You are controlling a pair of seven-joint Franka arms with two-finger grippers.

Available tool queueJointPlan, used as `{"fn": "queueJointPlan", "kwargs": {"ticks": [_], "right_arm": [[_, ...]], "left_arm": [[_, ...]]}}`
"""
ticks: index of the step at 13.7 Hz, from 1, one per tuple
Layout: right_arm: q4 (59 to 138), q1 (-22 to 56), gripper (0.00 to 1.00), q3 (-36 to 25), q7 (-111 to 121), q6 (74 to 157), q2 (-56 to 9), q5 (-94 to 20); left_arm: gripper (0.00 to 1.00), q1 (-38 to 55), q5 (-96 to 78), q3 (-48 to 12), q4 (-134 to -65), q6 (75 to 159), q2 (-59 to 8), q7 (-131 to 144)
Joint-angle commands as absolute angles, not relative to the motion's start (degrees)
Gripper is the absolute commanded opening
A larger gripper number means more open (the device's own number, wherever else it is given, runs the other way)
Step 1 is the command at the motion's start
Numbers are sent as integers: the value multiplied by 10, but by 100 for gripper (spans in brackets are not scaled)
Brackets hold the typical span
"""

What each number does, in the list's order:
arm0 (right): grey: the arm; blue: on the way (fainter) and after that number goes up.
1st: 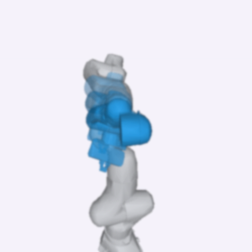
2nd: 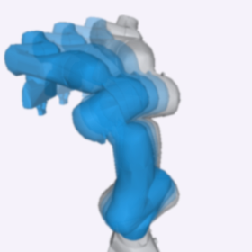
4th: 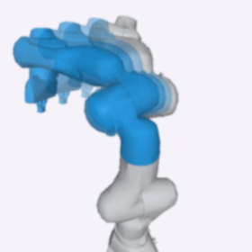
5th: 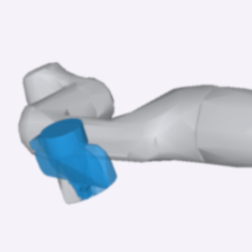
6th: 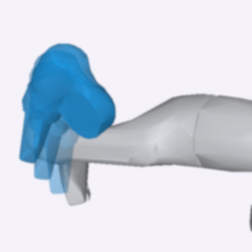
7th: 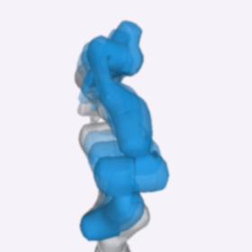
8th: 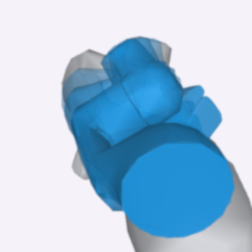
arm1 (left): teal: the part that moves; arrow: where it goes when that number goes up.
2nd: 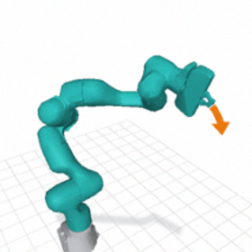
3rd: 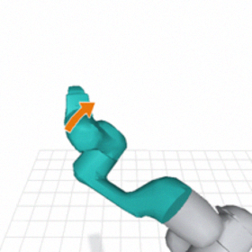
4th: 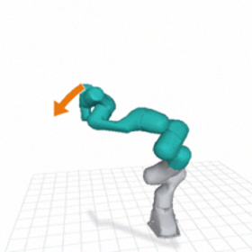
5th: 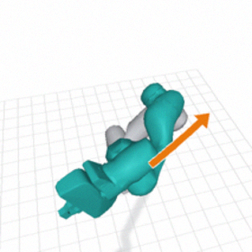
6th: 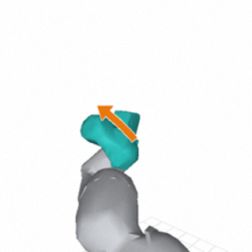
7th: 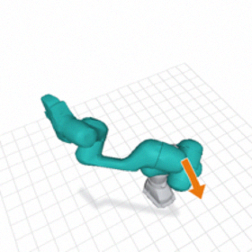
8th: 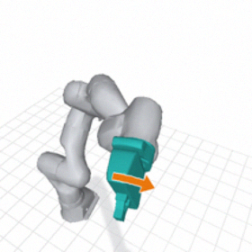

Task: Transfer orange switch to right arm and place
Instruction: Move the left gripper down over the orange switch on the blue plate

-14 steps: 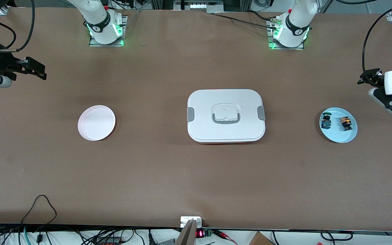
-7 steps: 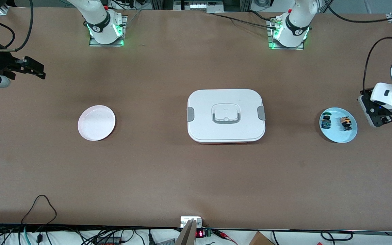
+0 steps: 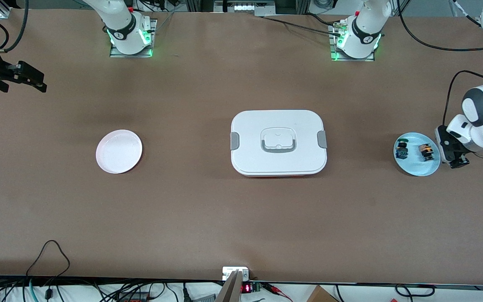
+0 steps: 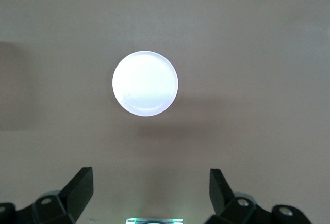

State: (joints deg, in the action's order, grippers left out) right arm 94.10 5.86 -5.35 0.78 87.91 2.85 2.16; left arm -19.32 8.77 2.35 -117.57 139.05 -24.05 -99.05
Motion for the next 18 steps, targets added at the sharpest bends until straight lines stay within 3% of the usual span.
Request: {"fn": "queueJointPlan", "kwargs": {"ticks": [1,18], "right_arm": [[952,54,100,-52,12,882,32,18],[960,63,100,-45,12,912,25,14]], "left_arm": [[100,-199,92,17,-1210,1438,-233,-1020],[100,-229,55,-11,-1200,1443,-272,-1015]]}}
